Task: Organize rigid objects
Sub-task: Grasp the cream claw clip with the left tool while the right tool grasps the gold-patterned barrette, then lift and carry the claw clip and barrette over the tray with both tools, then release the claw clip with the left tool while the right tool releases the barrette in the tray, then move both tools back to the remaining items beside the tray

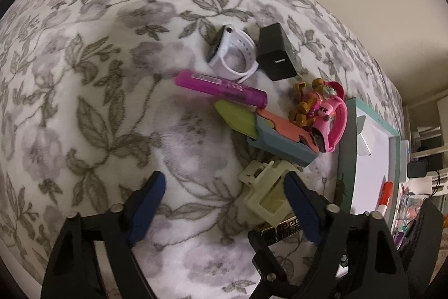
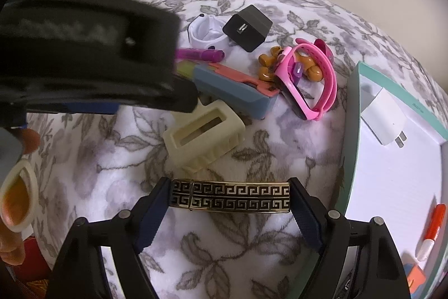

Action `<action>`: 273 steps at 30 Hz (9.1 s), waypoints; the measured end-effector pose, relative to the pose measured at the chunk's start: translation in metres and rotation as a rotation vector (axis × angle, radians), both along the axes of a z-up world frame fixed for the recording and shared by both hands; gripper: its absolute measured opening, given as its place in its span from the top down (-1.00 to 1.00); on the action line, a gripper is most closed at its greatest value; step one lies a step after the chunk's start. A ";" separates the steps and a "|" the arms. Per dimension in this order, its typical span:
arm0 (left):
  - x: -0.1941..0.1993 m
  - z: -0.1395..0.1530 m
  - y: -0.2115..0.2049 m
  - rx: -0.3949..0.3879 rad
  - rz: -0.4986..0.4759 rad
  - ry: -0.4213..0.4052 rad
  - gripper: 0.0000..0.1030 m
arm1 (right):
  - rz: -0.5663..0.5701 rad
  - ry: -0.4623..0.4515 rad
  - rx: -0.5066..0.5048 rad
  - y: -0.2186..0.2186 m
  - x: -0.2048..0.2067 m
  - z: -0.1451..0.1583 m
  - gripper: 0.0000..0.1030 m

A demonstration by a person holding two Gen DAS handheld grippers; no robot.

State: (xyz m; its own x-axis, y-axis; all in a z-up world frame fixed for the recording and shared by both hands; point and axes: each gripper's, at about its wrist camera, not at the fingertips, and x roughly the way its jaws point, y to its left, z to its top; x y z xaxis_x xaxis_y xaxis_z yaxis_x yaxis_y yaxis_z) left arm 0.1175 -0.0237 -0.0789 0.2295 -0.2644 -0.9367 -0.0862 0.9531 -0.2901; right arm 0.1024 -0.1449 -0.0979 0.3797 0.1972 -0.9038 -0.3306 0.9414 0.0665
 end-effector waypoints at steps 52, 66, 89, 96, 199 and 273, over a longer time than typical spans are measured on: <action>0.011 -0.010 -0.044 -0.015 -0.175 -0.048 0.49 | -0.072 -0.008 0.129 -0.043 -0.056 0.034 -0.63; 0.004 0.013 -0.041 0.009 -0.188 -0.104 0.57 | -0.170 -0.126 0.169 -0.074 -0.053 0.077 -0.63; -0.037 0.122 -0.085 -0.005 -0.238 -0.440 0.59 | -0.615 -0.322 0.186 -0.210 -0.084 0.153 -0.63; -0.048 0.122 -0.129 -0.005 -0.327 -0.459 0.58 | -0.762 -0.293 0.161 -0.252 -0.093 0.146 -0.63; -0.012 0.076 -0.042 0.196 0.049 -0.276 -0.66 | -0.503 -0.151 -0.004 -0.169 -0.050 0.096 -1.00; 0.034 -0.003 0.090 0.133 0.228 -0.014 -0.67 | -0.265 -0.023 0.083 0.012 0.043 0.005 -0.60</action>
State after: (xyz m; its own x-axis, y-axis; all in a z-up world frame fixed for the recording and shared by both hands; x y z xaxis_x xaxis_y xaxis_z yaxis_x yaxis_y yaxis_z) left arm 0.1519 0.0662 -0.0816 0.2822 -0.0789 -0.9561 -0.3001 0.9394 -0.1661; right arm 0.1452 -0.1331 -0.0933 0.4479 0.1616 -0.8794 -0.0757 0.9869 0.1427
